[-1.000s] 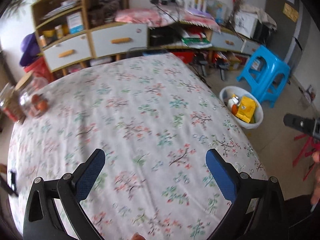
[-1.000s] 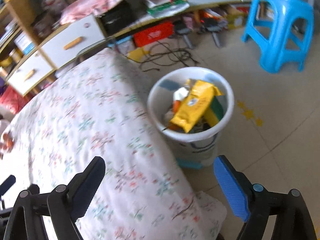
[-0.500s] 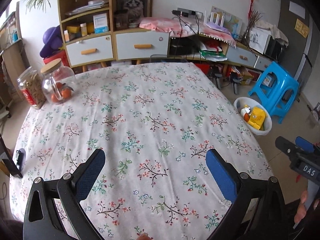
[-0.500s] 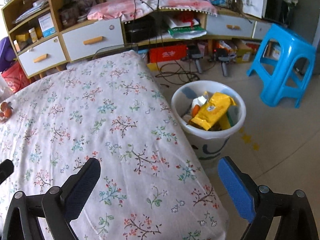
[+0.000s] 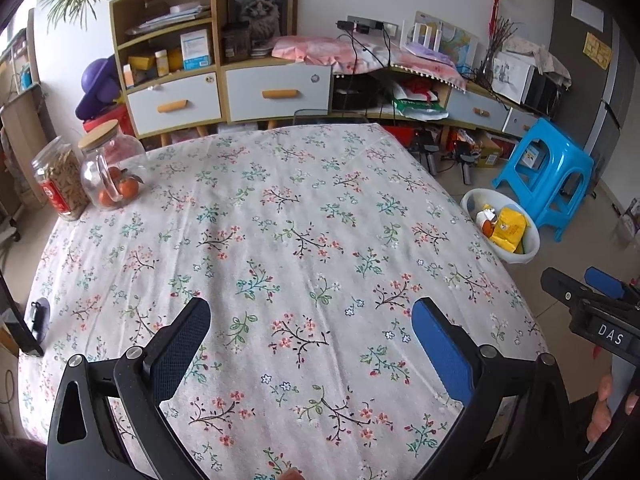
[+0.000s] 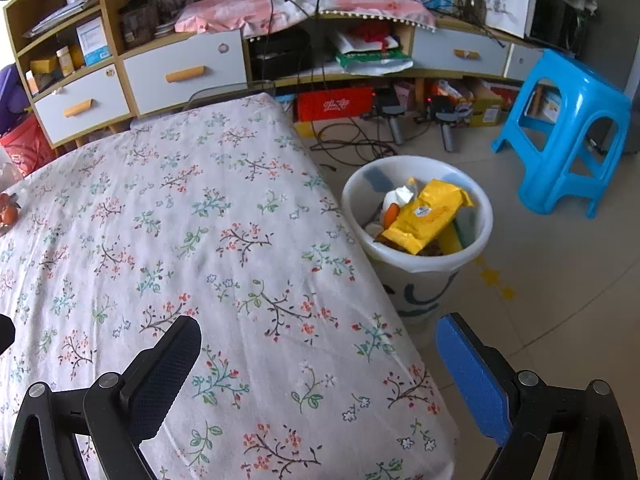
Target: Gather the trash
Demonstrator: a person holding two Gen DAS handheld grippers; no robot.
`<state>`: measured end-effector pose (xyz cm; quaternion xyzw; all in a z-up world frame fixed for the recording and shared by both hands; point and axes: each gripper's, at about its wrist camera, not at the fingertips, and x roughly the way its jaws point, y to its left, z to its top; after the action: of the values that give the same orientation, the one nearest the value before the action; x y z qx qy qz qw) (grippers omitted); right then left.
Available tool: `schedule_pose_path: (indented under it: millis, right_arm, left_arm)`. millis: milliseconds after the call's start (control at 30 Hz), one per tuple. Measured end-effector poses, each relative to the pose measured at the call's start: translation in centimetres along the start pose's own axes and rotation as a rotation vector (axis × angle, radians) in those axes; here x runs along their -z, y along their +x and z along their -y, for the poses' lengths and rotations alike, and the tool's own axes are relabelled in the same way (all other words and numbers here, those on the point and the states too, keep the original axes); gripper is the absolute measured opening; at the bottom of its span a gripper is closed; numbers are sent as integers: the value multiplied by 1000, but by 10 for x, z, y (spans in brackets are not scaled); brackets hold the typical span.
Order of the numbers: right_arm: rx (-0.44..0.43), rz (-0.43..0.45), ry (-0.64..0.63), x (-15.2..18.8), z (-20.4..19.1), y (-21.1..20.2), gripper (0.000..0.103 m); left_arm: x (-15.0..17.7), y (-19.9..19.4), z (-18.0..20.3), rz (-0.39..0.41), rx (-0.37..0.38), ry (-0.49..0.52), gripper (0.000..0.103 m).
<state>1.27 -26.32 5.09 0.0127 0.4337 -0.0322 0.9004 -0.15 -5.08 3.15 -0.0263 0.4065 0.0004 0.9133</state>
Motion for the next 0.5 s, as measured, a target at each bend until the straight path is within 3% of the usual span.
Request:
schedule_pose_path:
  millis: [500]
  right_arm:
    - [-6,-8,12,1,2,0,98]
  left_arm:
    - [2,1,-1,-13,13,1,102]
